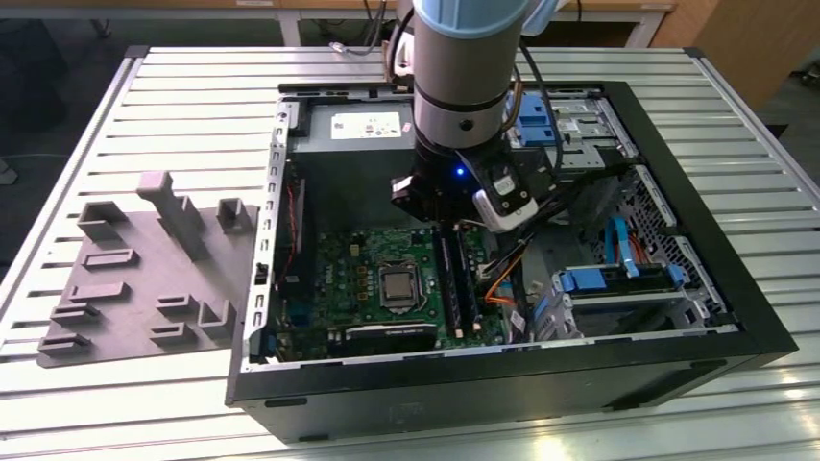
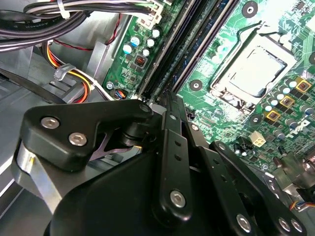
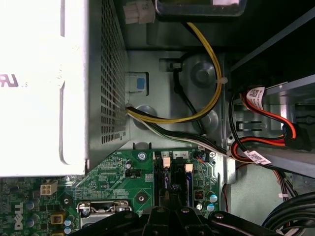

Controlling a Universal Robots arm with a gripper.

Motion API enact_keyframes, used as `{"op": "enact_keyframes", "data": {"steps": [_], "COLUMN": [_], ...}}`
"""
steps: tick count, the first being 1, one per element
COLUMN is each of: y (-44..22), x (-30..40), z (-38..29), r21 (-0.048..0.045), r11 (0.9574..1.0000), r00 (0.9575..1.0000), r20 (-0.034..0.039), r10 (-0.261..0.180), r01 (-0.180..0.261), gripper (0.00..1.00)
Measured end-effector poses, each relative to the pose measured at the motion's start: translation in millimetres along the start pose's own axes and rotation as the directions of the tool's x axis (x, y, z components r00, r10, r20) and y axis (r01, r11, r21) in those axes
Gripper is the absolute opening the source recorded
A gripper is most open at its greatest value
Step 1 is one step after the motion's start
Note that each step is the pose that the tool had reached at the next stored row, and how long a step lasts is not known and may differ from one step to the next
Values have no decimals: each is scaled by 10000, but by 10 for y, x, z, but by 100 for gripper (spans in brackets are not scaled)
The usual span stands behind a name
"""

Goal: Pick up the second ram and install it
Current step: 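Press down the second ram until it locks into place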

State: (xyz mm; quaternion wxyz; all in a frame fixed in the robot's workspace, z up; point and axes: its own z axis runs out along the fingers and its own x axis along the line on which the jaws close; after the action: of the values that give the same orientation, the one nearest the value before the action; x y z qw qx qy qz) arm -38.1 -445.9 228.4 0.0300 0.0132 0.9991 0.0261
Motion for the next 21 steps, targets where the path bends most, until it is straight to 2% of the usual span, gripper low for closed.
{"op": "enact_keyframes", "data": {"steps": [21], "y": [-2], "x": [-9], "z": [46], "r21": [1], "r11": [10000], "r00": [10000], "r20": [0], "r10": [1], "r01": [-1], "gripper": [11]}}
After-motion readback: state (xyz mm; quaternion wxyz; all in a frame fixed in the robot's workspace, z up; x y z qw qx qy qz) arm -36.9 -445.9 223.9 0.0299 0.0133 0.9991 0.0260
